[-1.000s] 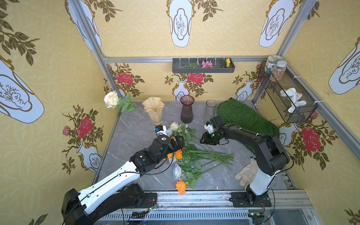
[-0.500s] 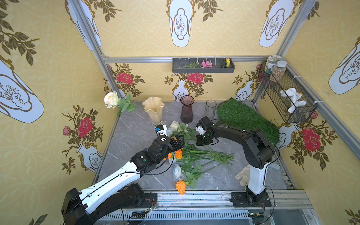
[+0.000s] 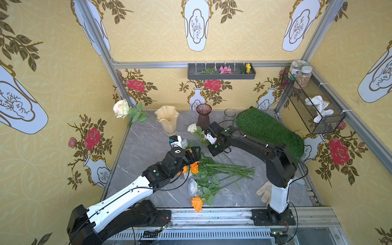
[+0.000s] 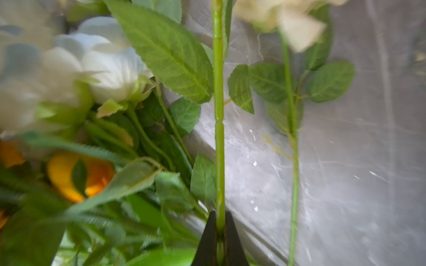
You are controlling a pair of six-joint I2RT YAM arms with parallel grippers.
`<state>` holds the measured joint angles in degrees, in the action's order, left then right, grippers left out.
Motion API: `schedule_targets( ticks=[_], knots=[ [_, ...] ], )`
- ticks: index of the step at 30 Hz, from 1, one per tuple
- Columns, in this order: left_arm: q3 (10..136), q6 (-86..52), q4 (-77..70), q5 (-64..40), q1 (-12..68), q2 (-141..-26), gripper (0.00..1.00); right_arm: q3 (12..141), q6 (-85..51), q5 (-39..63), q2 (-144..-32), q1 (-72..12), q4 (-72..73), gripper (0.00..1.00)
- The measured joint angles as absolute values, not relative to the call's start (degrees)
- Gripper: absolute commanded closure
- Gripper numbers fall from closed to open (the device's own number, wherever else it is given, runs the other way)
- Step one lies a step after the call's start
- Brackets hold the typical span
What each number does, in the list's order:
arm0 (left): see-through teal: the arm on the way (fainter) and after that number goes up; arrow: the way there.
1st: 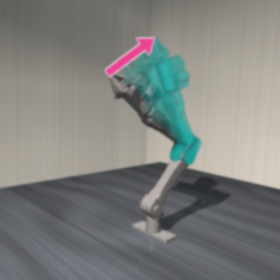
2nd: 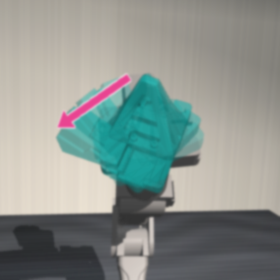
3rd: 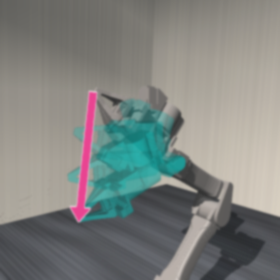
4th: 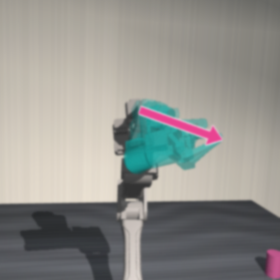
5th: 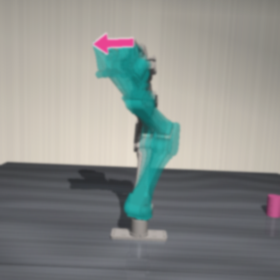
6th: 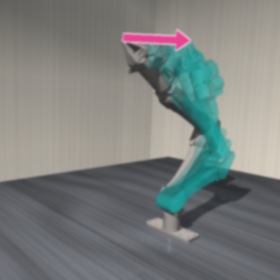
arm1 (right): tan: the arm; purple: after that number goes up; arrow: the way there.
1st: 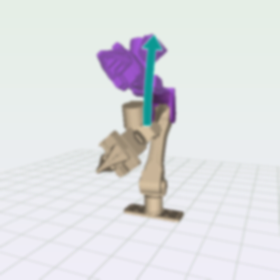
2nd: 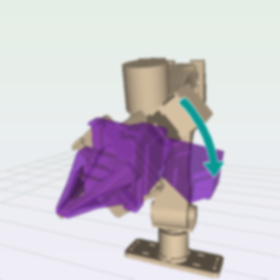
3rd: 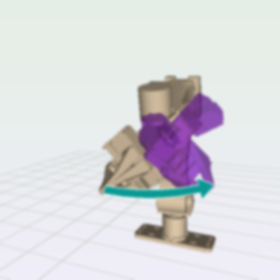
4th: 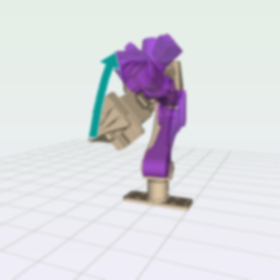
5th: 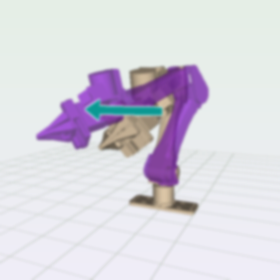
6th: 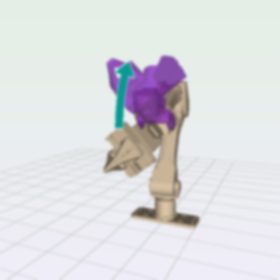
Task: Arrange the flowers in different vases according to their colors
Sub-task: Pick up the flower at the center of the board, then insert the flower into the vase.
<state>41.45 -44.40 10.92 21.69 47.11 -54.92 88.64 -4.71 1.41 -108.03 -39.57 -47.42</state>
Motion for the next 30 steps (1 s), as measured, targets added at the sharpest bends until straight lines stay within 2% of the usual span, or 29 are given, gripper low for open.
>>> schedule_targets(
  ticks=[7,13,16,21,25,30],
  knots=[
    [40.23,-44.45,10.68,21.69,47.05,-53.23,0.0,89.95,-2.96,0.91,-100.29,-41.17,-48.36,1.0],
    [38.04,-44.62,10.26,21.67,47.05,-49.43,0.02,89.27,-4.58,4.56,-92.82,-40.97,-42.39,1.0],
    [36.47,-45.28,10.07,21.71,47.05,-46.5,0.03,86.65,-5.17,4.8,-88.55,-40.97,-34.76,1.0],
    [31.97,-48.16,9.96,24.6,47.05,-37.41,0.01,81.87,-5.72,4.6,-85.12,-41.56,-12.95,1.0],
    [29.21,-51.51,11.62,28.73,47.05,-31.44,0.0,83.61,-4.16,5.02,-88.86,-43.05,2.96,1.0],
    [28.69,-55.66,15.11,33.87,47.05,-29.32,0.0,94.48,-0.84,4.75,-98.7,-44.82,19.35,1.0]
  ],
)
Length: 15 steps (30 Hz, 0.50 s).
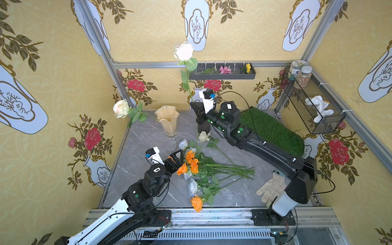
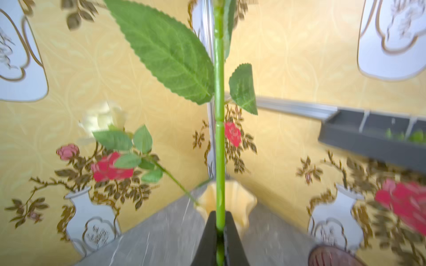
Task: Arrange the flowers in different vases according to their colors
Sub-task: Insert the flower into the vase.
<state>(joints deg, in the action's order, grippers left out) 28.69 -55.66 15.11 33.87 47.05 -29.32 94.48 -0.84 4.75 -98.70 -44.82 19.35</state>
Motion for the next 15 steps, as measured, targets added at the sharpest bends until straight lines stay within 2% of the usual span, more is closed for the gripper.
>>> schedule_targets(
  ticks=[7,15],
  knots=[
    [27.2,-57.06,16.12,35.79,46.72,-28.51,0.0,115.35,5.56,6.35,-114.87,-47.51,31.68,1.0],
    [27.18,-56.42,13.82,32.91,43.66,-31.99,0.0,138.96,8.54,6.55,-131.24,-47.4,33.21,1.0]
  ],
)
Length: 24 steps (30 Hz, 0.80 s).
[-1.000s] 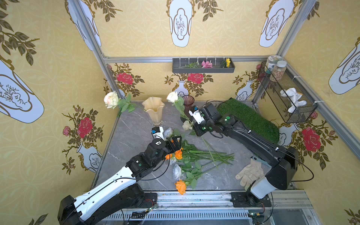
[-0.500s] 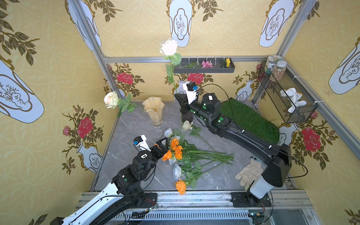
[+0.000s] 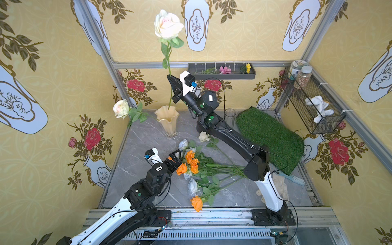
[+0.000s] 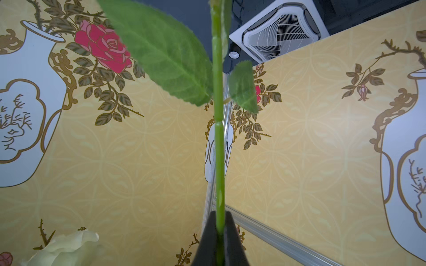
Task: Arrange the flowers in different vases according to their colors
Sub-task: Insert the flower into the vase.
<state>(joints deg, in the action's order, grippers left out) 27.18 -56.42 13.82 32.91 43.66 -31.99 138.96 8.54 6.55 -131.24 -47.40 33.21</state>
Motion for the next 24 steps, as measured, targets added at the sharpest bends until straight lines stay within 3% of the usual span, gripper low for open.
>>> schedule_targets(
  ticks=[19,21,24],
  knots=[
    [26.39,-56.07,10.79,25.93,39.77,-35.29,0.0,136.27,10.52,4.95,-144.99,-45.78,34.17,1.0],
    [26.65,-55.99,10.7,25.71,39.77,-36.21,0.0,136.22,10.33,4.8,-145.53,-45.71,32.97,0.87],
    [26.68,-55.96,10.48,25.69,39.77,-36.53,0.0,135.98,8.82,4.1,-145.67,-45.67,30.87,0.26]
  ],
)
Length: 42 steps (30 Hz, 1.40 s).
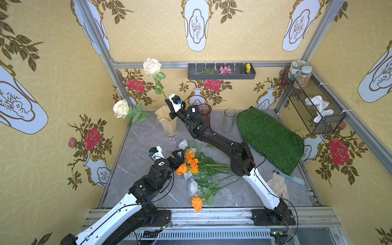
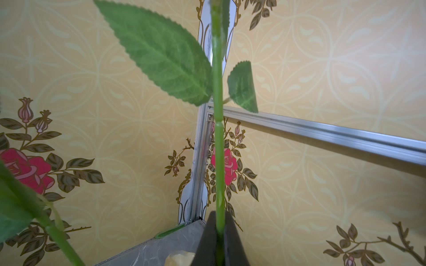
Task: Arrange the flowers in different vases according to their colors
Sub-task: Insert the flower into the vase.
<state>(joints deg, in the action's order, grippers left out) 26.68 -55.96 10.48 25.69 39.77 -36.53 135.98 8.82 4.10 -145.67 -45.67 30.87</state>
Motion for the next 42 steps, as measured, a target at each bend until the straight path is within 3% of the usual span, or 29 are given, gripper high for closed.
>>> schedule_targets(
  ticks=[2,7,18,31,37,42],
  knots=[
    [26.68,-55.96,10.35,25.67,39.77,-36.53,0.0,135.63,8.56,3.29,-145.53,-45.84,28.71,0.01],
    [26.68,-55.96,10.15,25.43,39.68,-37.08,0.0,132.31,9.04,1.43,-142.08,-47.07,20.58,0.03],
    [26.87,-55.92,9.1,24.88,39.66,-37.17,0.0,122.72,7.35,-3.25,-122.37,-50.02,5.3,0.03],
    [28.49,-55.44,9.56,22.72,39.68,-38.7,0.0,111.02,-12.71,-9.91,-98.8,-49.84,-25.69,0.03],
    [30.76,-55.0,11.29,21.04,39.72,-39.94,0.02,95.42,-23.22,-9.47,-84.14,-48.51,-33.76,0.03],
    [34.13,-55.92,15.75,20.73,39.77,-39.75,0.04,73.69,-28.86,-7.18,-69.89,-49.1,-30.13,0.03]
  ],
)
